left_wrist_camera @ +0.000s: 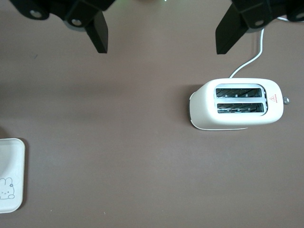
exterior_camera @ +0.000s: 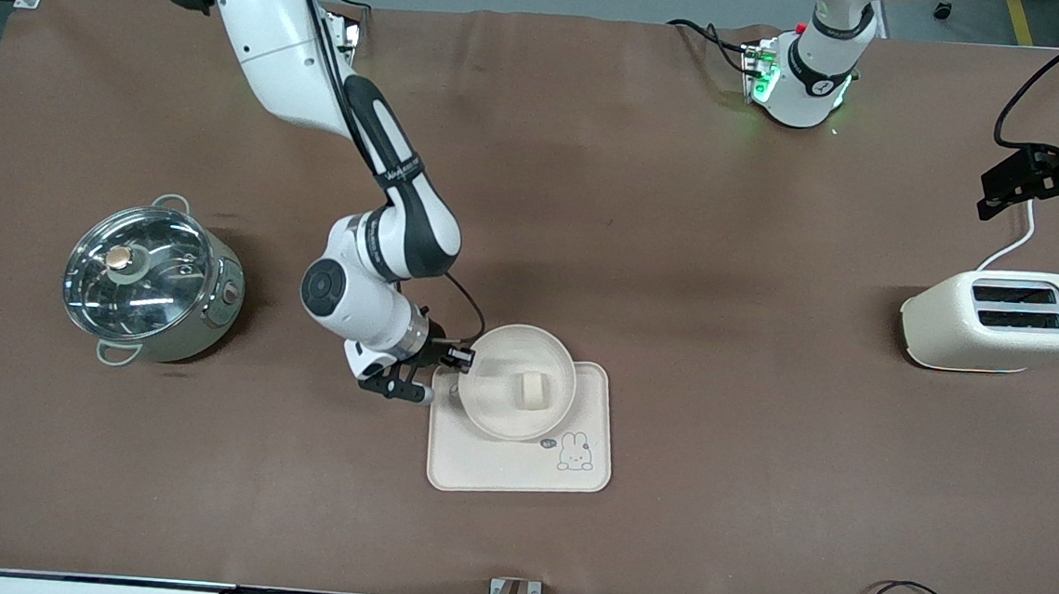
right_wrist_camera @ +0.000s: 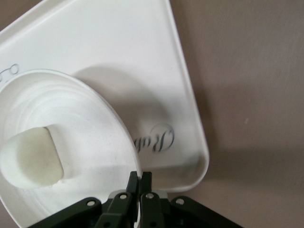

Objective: Place bun in plate and plate on tray
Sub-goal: 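Lift the plate by its rim with the right gripper over the tray, then lower the plate onto the tray and open the right gripper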

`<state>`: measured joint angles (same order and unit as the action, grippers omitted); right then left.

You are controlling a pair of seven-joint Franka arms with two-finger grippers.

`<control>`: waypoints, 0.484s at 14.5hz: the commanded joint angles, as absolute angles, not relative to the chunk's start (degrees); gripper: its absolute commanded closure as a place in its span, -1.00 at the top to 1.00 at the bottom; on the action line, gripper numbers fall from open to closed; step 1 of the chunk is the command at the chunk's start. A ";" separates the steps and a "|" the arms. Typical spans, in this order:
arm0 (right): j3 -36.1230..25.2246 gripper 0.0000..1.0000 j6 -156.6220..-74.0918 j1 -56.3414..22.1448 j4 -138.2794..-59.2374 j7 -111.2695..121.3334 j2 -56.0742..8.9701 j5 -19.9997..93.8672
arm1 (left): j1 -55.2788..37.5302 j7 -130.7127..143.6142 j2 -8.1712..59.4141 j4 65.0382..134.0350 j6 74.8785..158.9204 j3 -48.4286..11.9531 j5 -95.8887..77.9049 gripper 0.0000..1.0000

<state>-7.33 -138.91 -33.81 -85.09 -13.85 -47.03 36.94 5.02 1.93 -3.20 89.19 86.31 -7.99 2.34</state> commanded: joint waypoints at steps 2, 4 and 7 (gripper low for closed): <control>-6.68 -0.99 -135.88 -31.91 -75.86 -13.80 -53.08 34.98 | 5.45 0.79 -3.52 89.30 86.13 -7.91 1.14 1.00; -6.85 -0.99 -133.78 -31.47 -73.31 -13.89 -54.40 32.63 | 5.45 0.79 -3.52 89.30 86.13 -7.91 1.14 1.00; -6.86 -0.99 -131.75 -30.68 -71.19 -14.24 -55.11 31.38 | 5.36 0.79 -3.52 89.47 85.96 -7.82 1.14 1.00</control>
<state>-7.33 -133.36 -31.87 -74.02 -13.95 -53.36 32.86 5.04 1.93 -3.18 89.24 86.31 -7.99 2.33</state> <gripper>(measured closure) 0.965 0.000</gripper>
